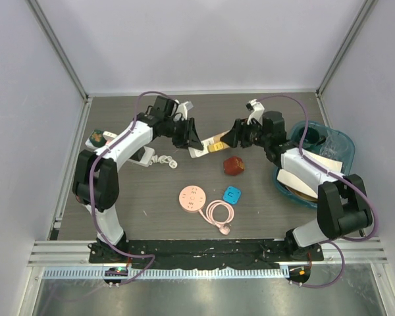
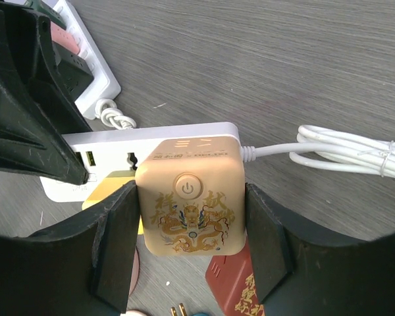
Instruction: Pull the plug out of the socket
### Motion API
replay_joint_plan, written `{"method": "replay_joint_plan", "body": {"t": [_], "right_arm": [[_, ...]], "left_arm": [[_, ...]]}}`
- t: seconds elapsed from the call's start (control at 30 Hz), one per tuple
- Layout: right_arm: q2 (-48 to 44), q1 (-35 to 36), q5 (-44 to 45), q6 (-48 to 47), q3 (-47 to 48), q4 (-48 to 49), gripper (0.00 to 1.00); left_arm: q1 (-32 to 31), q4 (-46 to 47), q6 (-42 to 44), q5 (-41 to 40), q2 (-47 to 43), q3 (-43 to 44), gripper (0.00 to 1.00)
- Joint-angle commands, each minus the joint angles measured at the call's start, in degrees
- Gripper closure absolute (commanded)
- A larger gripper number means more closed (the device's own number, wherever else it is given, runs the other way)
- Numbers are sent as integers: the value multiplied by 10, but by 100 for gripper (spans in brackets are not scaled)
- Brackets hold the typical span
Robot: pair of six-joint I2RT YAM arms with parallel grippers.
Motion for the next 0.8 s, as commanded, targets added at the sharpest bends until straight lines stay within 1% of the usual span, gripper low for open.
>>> {"method": "replay_joint_plan", "body": {"t": [0.0, 0.13, 0.23, 0.37, 0.43, 0.47, 0.5, 0.57, 0.6, 0.67, 0.7, 0.77], "right_arm": [[-86, 4, -10, 24, -37, 138, 99], [-122, 4, -21, 3, -59, 154, 99], [-131, 2, -6, 25, -72, 175, 99], [-115, 3, -9, 30, -40, 118, 99], [-111, 3, 3, 24, -22, 98, 99], [-111, 3, 17, 23, -21, 84, 99], [-115, 3, 70, 22, -22, 75, 99], [-113, 2, 136, 21, -17, 31, 99], [-109, 2, 190, 24, -14, 15, 99], [-101, 1, 230, 29, -8, -28, 99], [-95, 1, 258, 31, -7, -37, 99], [-90, 1, 277, 33, -9, -46, 99]], "left_arm": [[5, -9, -10, -82, -10, -16, 100], [5, -18, -15, -96, -6, -10, 100], [3, -20, -15, -108, -14, -12, 100], [-4, -15, -16, -108, -26, -13, 100], [-5, -12, -19, -108, -31, -16, 100], [-4, -12, -18, -107, -34, -18, 100], [-4, -12, -18, -107, -37, -18, 100], [-4, -9, -18, -105, -44, -18, 100], [-4, -4, -20, -104, -49, -19, 100], [-5, -2, -23, -111, -54, -22, 100], [-4, -3, -23, -118, -57, -21, 100], [-4, -8, -23, -150, -63, -22, 100]]}}
